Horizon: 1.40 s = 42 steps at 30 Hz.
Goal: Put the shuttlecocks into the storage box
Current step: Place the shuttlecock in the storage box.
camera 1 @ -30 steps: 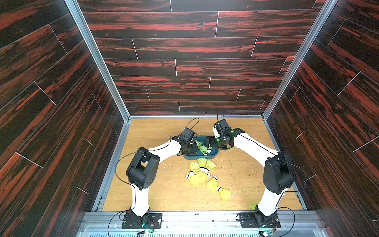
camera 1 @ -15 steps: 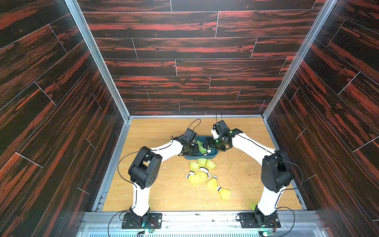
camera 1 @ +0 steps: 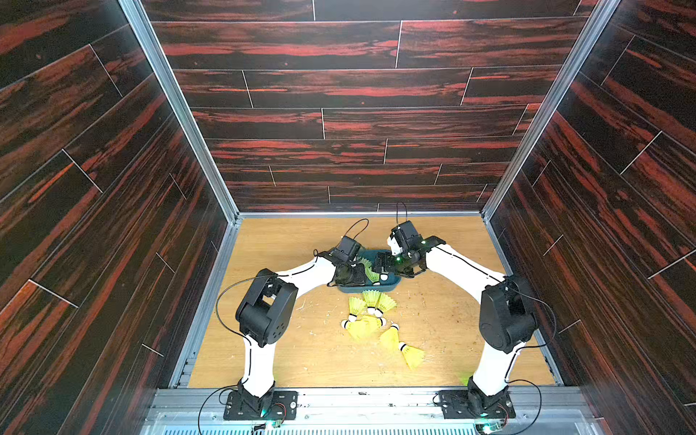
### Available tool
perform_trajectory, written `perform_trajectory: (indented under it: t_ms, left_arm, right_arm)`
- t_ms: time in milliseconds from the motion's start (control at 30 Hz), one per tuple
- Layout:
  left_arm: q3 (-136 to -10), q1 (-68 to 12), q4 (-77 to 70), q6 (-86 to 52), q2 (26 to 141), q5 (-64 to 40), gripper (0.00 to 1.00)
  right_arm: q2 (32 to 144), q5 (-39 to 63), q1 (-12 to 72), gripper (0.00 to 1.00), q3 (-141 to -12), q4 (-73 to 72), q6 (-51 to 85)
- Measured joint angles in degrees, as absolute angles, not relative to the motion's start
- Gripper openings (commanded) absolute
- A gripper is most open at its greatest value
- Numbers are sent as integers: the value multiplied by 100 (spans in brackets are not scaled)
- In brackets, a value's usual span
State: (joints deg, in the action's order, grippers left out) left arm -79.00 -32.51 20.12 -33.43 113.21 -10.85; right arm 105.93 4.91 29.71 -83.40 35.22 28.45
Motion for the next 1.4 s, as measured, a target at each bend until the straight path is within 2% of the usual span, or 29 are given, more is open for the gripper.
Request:
perform_trajectory:
  t_ms: [200, 567, 733, 867, 1000, 1400]
  left_arm:
    - [-7929, -3258, 2158, -3339, 11273, -1007, 58]
    - [-7935, -3264, 2438, -3347, 10886, -880, 58]
    - [-8114, -3264, 2591, -3345, 10816, -742, 54]
    - [-8307, -3264, 2696, -3308, 10812, -642, 46]
    - [-8390, -3258, 2766, -3277, 10805, -591, 44]
    - [-8394, -3251, 2934, -3096, 10475, -552, 63]
  right_arm:
    - [10593, 480, 2971, 94, -8340, 3529, 2845]
    - [10560, 384, 2971, 93, -8342, 3555, 2847]
    - [10484, 375, 2971, 93, -8342, 3557, 2851]
    - [10398, 357, 2971, 92, -8342, 3555, 2853]
    - [10368, 340, 2971, 92, -8342, 3557, 2860]
    - [9754, 283, 2985, 91, -7955, 3575, 2864]
